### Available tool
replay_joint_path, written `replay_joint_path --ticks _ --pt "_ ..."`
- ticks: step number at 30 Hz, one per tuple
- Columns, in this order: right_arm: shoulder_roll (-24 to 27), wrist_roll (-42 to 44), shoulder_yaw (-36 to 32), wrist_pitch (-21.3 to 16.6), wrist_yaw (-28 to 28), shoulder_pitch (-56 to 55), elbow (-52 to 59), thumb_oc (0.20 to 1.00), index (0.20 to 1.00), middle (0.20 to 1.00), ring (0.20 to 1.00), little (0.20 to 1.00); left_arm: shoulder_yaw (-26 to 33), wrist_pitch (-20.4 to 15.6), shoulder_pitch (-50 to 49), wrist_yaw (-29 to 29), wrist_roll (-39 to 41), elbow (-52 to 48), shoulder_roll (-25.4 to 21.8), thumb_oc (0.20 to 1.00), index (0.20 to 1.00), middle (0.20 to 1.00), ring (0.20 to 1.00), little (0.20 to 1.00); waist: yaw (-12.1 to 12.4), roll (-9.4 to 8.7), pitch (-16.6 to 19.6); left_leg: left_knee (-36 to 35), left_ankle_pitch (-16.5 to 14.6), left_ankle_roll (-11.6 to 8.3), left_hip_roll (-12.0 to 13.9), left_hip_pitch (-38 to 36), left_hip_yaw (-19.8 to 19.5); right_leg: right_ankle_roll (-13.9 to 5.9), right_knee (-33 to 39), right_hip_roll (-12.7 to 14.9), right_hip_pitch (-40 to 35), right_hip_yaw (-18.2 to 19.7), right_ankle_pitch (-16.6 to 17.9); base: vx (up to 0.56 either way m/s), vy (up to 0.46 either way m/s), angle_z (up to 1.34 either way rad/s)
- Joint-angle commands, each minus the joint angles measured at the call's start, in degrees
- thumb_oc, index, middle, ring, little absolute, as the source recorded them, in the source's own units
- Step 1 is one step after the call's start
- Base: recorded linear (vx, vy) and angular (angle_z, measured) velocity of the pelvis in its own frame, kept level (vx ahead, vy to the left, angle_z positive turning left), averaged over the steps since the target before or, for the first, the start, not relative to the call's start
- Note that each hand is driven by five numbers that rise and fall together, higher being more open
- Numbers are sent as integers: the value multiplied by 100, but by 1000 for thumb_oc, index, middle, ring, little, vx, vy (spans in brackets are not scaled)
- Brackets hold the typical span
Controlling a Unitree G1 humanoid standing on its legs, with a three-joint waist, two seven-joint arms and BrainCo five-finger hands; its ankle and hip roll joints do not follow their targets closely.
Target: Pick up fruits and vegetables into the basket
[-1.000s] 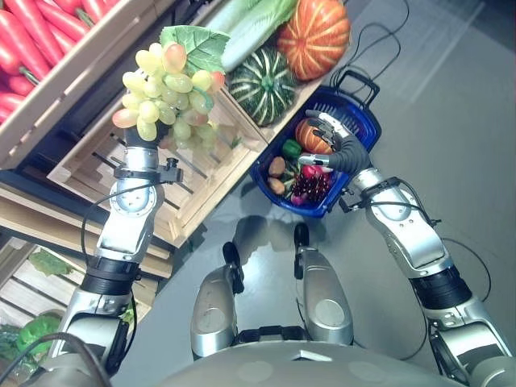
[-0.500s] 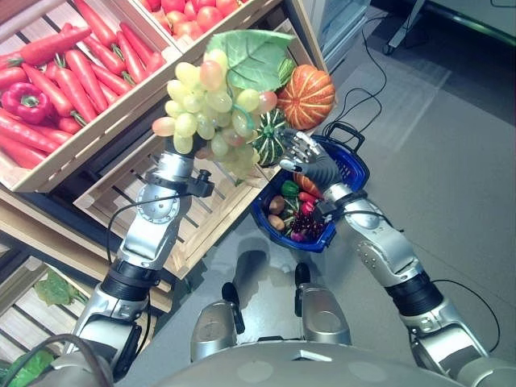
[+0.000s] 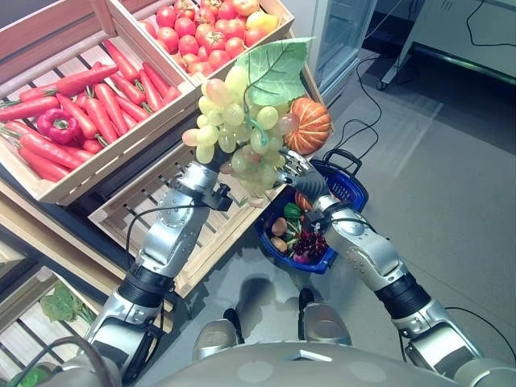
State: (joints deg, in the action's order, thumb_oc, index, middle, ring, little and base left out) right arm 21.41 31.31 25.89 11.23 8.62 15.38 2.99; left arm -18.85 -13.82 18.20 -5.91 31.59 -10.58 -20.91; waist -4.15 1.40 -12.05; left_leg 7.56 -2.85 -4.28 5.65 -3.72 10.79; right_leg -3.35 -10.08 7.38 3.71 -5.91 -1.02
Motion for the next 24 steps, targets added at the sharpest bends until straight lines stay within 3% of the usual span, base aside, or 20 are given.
replay_joint_path --ticks 1,6,10,16,24 --pt "-243 -296 110 -446 14 320 97 1000 1000 1000 1000 1000 -250 -349 263 -79 -1 -617 -38 200 200 200 200 200 79 -142 153 144 -529 213 -54 -13 -297 -482 120 370 -416 -68 -387 -2 4 4" --pt "-269 -587 194 -438 39 494 31 1000 1000 1000 1000 1000 -322 -309 382 -35 -65 -581 -5 200 200 200 200 200 94 -160 185 95 -530 209 -47 -85 -285 -488 165 374 -478 -80 -370 0 0 1" --pt "-225 -831 107 -265 612 548 -56 1000 1000 1000 1000 1000 -254 -344 380 212 -37 -561 -8 200 200 200 200 200 87 -172 235 15 -525 210 -32 -155 -264 -500 221 368 -511 -64 -349 3 0 1" --pt "21 -1163 -400 -379 1048 363 578 1000 1000 1000 1000 1000 51 -351 237 777 -210 -666 -67 200 200 200 200 200 -12 -151 250 -48 -532 204 -8 -201 -233 -529 221 355 -491 -16 -355 0 0 0" --pt "237 -934 -892 -870 414 -167 1946 1000 1000 1000 1000 1000 554 -260 50 1465 -514 -731 -78 200 200 200 200 200 -200 -112 254 -52 -571 231 -17 -228 -174 -552 194 345 -434 107 -384 -9 24 -5"
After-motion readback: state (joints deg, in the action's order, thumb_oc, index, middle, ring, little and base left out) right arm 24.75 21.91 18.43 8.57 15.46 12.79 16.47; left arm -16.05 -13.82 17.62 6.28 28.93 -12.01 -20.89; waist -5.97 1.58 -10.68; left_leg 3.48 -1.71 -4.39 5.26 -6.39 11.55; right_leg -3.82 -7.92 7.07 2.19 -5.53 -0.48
